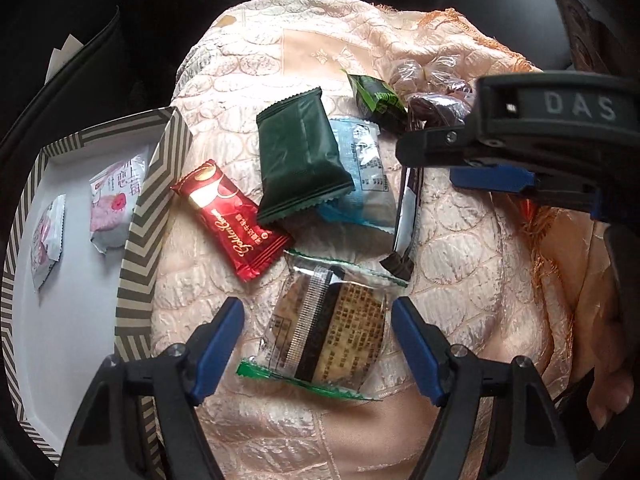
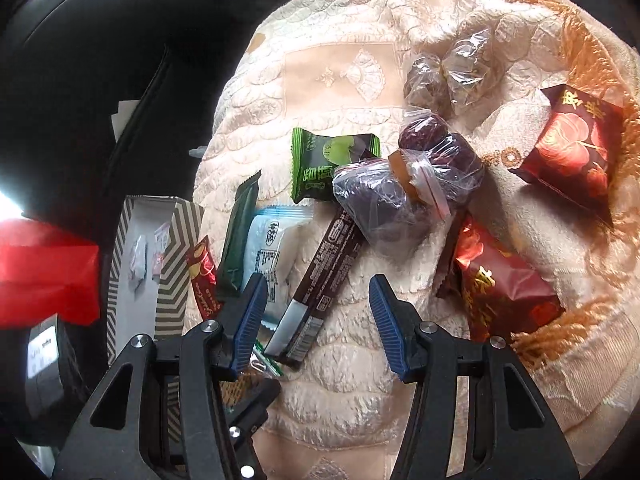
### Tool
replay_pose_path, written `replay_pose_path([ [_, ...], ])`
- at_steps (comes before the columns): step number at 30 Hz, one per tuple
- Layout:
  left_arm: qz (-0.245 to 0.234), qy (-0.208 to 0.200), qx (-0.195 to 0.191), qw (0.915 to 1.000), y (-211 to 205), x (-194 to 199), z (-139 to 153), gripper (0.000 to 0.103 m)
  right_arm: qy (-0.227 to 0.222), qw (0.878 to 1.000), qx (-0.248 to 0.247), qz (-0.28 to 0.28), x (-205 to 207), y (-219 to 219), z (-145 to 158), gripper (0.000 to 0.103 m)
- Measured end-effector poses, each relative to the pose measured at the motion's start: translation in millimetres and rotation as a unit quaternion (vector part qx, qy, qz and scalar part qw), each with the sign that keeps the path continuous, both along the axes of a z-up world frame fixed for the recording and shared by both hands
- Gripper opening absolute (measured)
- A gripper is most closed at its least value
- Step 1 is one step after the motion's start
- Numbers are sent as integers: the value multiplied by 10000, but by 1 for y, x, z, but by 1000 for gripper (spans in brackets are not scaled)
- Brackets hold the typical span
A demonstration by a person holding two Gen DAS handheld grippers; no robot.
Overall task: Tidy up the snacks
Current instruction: 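Grasp the biscuit pack with the left gripper while the right grasps the brown stick bar, then carry the biscuit pack and brown stick bar into the box with both grippers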
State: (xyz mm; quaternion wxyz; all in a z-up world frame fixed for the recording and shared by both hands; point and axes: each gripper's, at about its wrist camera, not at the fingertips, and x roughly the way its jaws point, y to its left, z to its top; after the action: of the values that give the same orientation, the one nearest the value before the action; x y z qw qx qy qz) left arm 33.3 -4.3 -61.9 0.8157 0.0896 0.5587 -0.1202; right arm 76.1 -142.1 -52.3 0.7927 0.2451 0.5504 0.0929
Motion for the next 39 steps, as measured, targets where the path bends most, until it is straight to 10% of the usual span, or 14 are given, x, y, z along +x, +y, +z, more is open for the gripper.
replay_pose_path([
  [7,28,60,32,10000,2,6,-1,78,245,9997,-14,43,16,6,-8,51],
  [12,57,64,41,10000,2,9,-2,78,257,9994,-202,64,21,9,-15,25],
  [16,101,-36,74,9999,6,9,1,51,109,9993,-326,120,13,4,-8,19],
  [39,232,-114,-98,9996,31,-26,20,51,-237,9947,-732,689,-48,2,14,11],
])
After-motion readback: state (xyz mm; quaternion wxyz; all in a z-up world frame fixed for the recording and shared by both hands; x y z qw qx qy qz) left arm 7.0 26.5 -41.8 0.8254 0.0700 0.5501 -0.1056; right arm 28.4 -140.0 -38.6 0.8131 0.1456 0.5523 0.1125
